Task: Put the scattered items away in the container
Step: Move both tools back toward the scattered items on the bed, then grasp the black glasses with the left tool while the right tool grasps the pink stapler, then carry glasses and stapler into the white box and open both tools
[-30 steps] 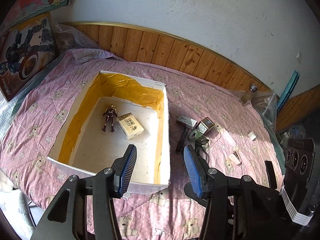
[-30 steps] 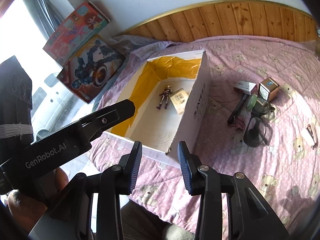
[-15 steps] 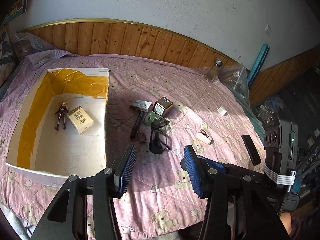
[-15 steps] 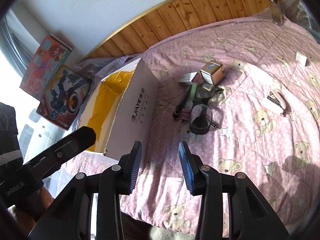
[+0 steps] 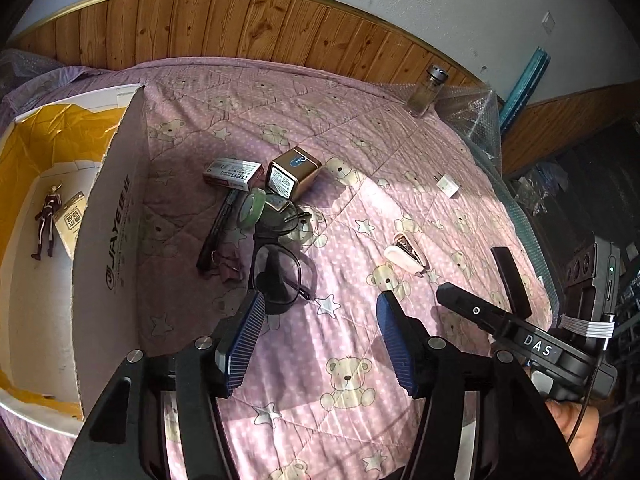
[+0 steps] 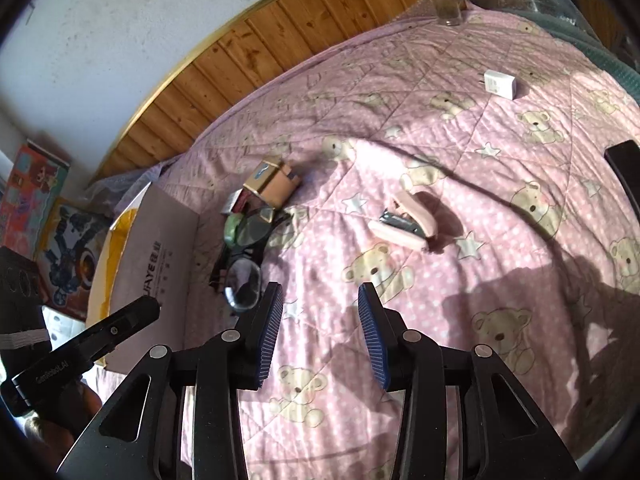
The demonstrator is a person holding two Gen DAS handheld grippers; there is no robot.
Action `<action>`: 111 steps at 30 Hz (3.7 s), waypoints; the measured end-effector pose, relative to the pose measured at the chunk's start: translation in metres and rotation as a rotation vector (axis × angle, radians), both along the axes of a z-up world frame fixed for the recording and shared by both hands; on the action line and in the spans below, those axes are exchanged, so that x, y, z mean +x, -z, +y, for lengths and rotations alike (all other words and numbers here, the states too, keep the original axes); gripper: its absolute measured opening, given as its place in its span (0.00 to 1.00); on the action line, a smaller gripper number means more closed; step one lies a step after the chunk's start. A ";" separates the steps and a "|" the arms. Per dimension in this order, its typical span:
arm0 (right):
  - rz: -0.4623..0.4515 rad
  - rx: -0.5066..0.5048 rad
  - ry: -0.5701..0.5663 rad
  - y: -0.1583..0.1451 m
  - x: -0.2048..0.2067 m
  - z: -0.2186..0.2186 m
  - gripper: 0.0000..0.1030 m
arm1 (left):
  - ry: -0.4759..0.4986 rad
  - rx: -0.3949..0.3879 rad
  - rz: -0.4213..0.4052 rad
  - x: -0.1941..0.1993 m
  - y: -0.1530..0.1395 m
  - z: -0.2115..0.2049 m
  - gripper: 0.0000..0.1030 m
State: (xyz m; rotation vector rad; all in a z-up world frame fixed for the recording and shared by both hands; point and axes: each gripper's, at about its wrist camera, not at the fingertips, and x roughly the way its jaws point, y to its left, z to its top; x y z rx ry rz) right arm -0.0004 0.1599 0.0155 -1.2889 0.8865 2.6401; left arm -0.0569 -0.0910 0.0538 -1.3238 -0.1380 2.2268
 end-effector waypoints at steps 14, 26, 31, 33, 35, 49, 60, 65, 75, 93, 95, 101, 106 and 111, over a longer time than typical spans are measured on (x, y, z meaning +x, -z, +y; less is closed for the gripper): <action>-0.077 0.018 -0.015 0.070 -0.051 0.066 0.46 | -0.084 -0.125 -0.091 -0.073 0.080 0.036 0.58; -0.015 0.094 -0.222 0.077 -0.070 0.014 0.26 | -0.034 -0.206 -0.002 -0.085 0.107 0.060 0.63; 0.002 0.141 -0.209 0.074 -0.061 -0.001 0.25 | -0.017 -0.150 -0.012 -0.087 0.103 0.051 0.33; 0.000 0.127 -0.190 0.073 -0.057 0.001 0.25 | -0.015 -0.110 -0.021 -0.086 0.101 0.046 0.29; -0.003 0.112 -0.170 0.070 -0.054 0.005 0.25 | -0.011 -0.085 -0.024 -0.082 0.097 0.044 0.27; 0.012 0.128 -0.156 0.038 -0.018 -0.019 0.25 | 0.014 0.030 0.015 -0.045 0.050 0.033 0.27; 0.042 0.179 -0.195 0.013 0.015 -0.056 0.25 | 0.006 0.102 0.052 -0.010 0.021 0.007 0.27; 0.050 0.190 -0.198 0.006 0.028 -0.068 0.25 | 0.008 0.134 0.066 0.011 0.009 -0.008 0.27; 0.092 0.230 -0.231 -0.017 0.048 -0.101 0.25 | 0.004 0.202 0.114 0.042 -0.016 -0.031 0.27; 0.169 0.305 -0.351 -0.060 0.056 -0.176 0.25 | -0.057 0.334 0.183 0.072 -0.050 -0.099 0.27; 0.184 0.310 -0.370 -0.068 0.054 -0.187 0.25 | -0.069 0.349 0.188 0.074 -0.053 -0.108 0.27; 0.229 0.322 -0.431 -0.089 0.046 -0.220 0.25 | -0.116 0.396 0.203 0.075 -0.061 -0.137 0.27; 0.251 0.322 -0.473 -0.100 0.037 -0.244 0.25 | -0.157 0.428 0.217 0.074 -0.066 -0.163 0.27; 0.270 0.325 -0.504 -0.110 0.027 -0.263 0.25 | -0.206 0.453 0.216 0.067 -0.067 -0.190 0.27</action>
